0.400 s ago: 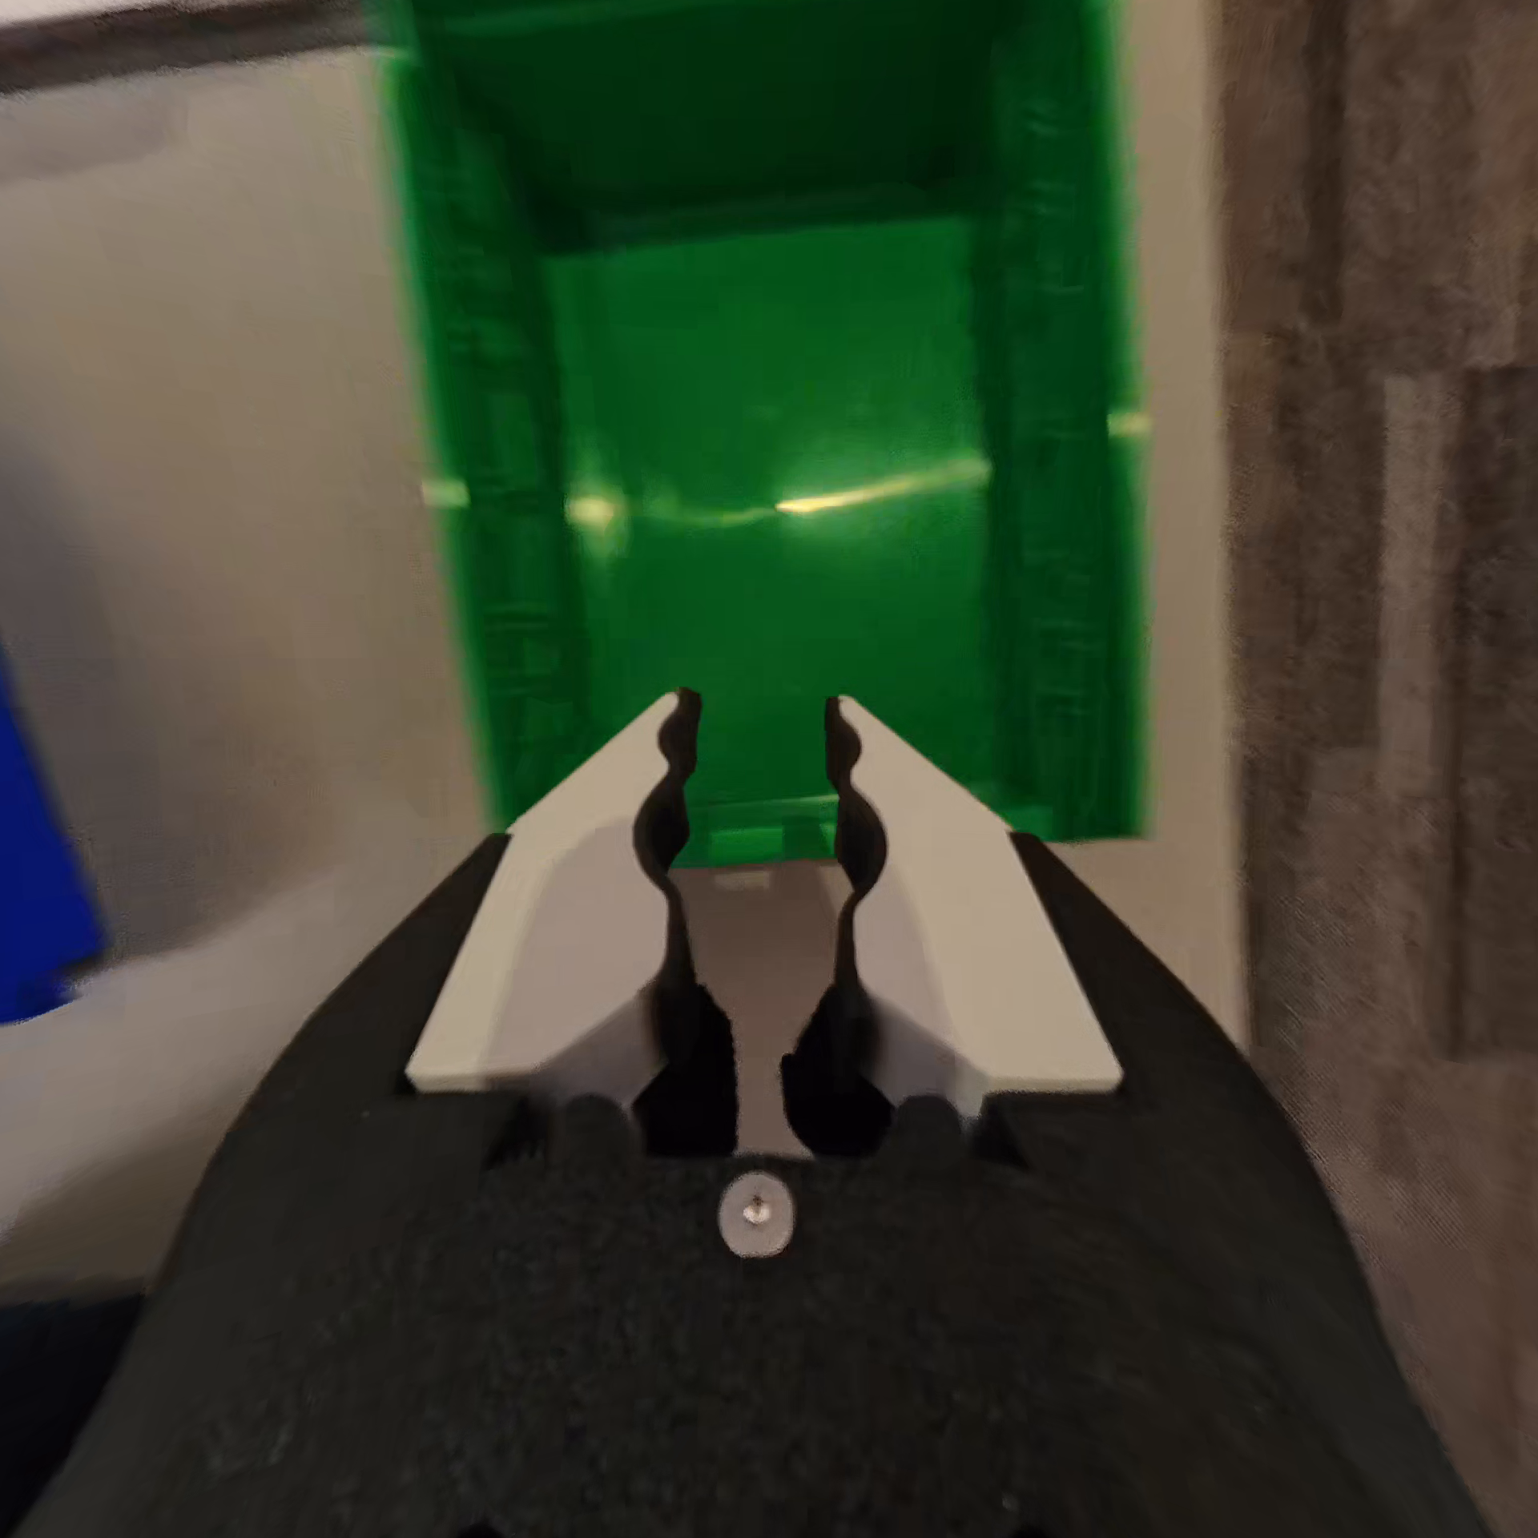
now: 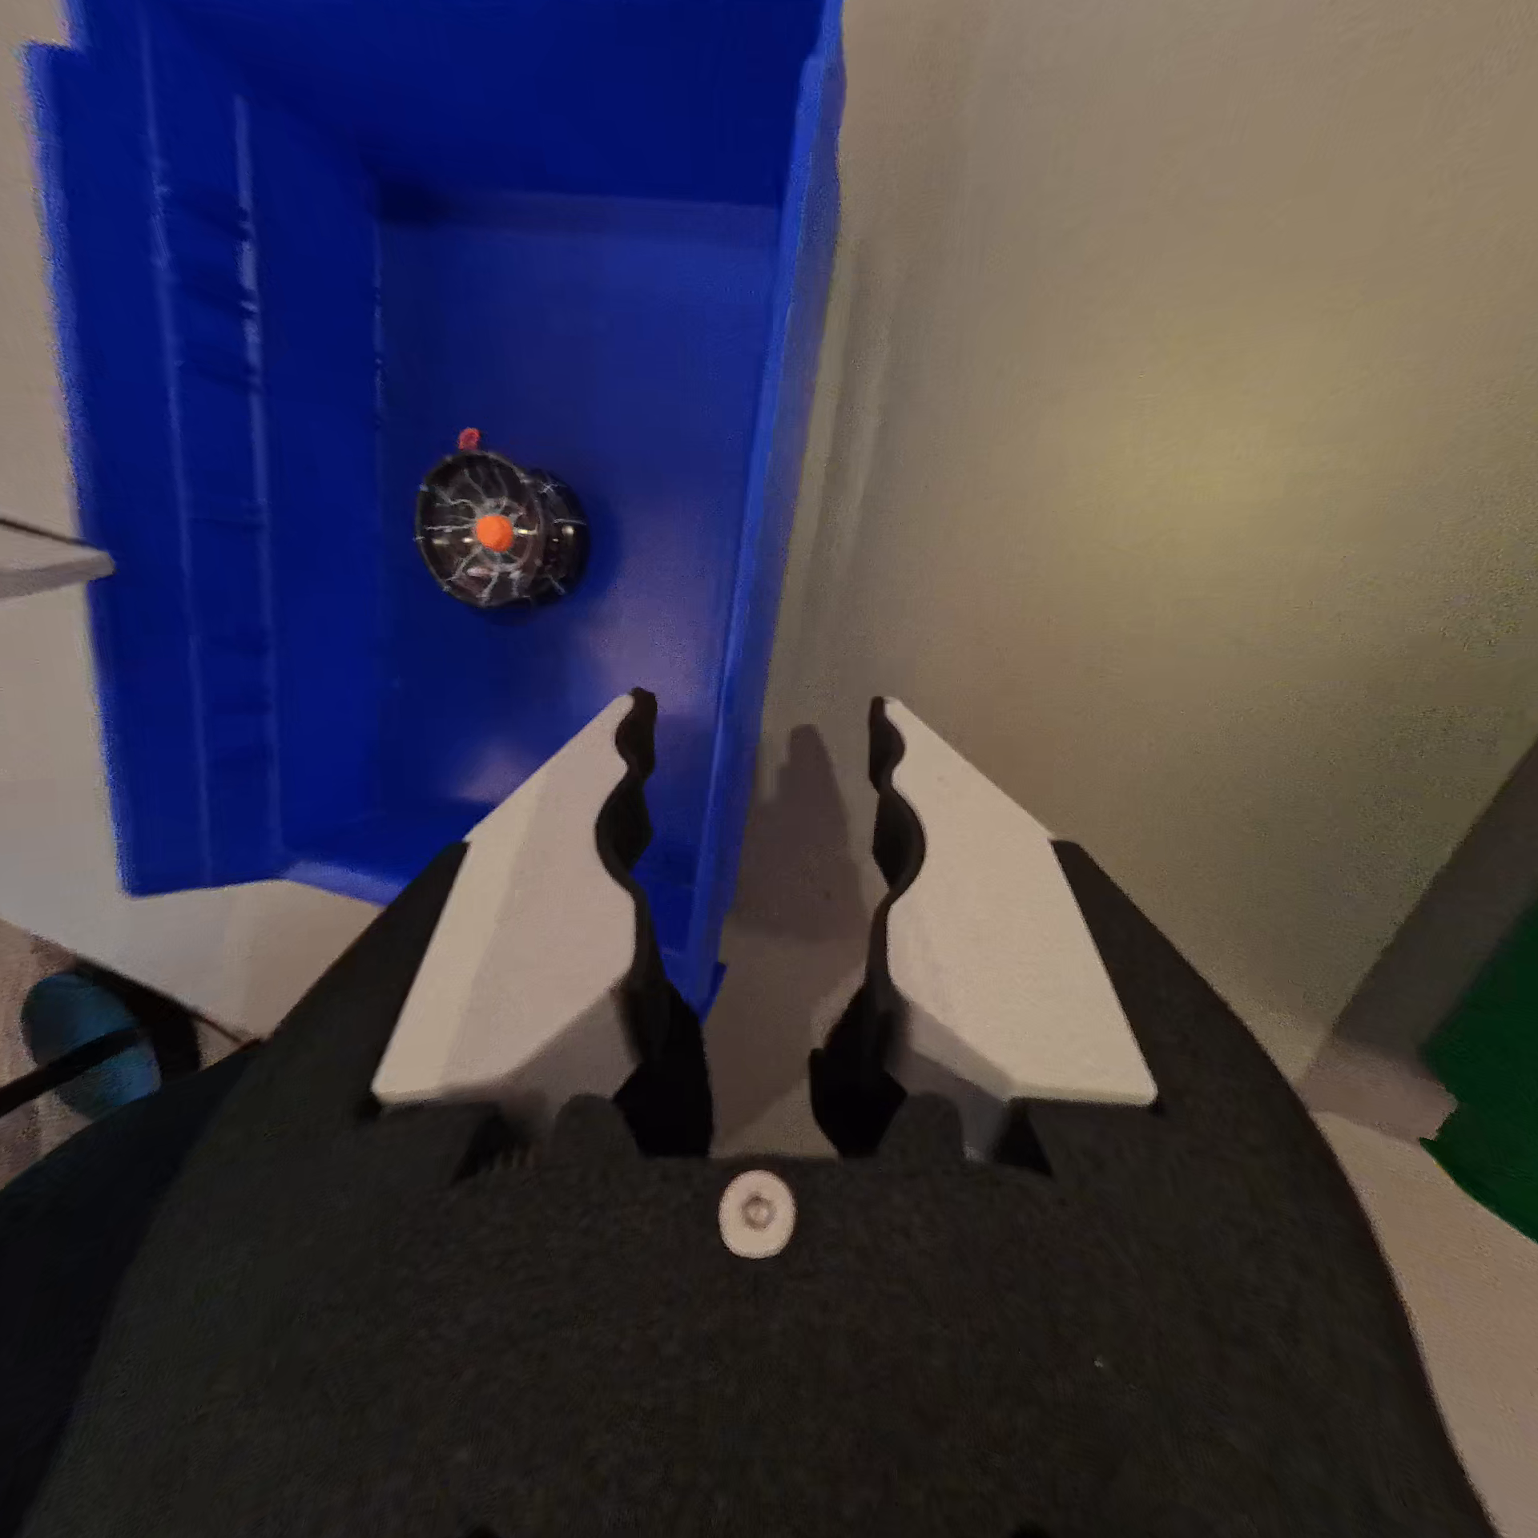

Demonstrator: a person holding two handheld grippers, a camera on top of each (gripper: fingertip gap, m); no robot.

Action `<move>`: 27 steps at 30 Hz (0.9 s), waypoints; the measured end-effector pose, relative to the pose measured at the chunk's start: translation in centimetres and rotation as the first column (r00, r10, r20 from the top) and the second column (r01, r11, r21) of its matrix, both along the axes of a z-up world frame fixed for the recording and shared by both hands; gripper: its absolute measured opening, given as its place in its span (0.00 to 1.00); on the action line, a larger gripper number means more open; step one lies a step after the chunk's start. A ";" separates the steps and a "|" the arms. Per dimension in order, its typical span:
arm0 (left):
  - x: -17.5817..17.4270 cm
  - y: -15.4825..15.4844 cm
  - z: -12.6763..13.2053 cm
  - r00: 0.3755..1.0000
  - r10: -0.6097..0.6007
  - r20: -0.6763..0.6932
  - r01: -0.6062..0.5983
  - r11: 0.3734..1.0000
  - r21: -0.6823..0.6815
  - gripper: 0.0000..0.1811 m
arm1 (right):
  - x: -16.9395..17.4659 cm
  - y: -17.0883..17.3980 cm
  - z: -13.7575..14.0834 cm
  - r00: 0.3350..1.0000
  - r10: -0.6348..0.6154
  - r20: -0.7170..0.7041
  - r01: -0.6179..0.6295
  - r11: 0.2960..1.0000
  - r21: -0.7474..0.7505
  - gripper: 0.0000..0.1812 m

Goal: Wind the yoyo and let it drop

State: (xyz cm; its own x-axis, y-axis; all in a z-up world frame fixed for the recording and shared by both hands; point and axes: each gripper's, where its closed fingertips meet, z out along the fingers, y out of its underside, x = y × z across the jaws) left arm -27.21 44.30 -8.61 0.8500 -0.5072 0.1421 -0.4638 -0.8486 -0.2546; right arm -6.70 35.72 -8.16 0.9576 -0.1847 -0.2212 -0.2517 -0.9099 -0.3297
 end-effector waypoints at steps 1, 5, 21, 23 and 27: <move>0.2 -0.1 -0.6 1.000 -0.009 -0.005 0.009 1.000 -0.020 0.32 | -0.2 0.4 -0.8 1.000 0.006 0.024 -0.005 1.000 -0.031 0.29; 1.2 -1.3 -3.4 0.998 -0.060 -0.027 0.057 0.992 -0.109 0.23 | -0.8 0.3 -4.2 0.998 0.021 0.066 -0.009 0.984 -0.179 0.26; -9.1 6.8 -0.9 1.000 -0.014 -0.021 0.015 0.998 0.064 0.01 | -12.5 6.6 -1.8 0.993 -0.088 0.083 0.094 0.993 -0.073 0.02; -12.0 9.0 -0.7 1.000 -0.010 -0.023 0.012 0.997 0.078 0.01 | -15.4 8.7 -1.6 0.995 -0.078 0.067 0.083 0.994 -0.072 0.02; -17.2 12.4 -1.5 0.998 -0.040 -0.050 0.045 0.994 0.100 0.01 | -20.8 11.9 -2.4 0.994 -0.097 0.042 0.101 0.989 -0.109 0.02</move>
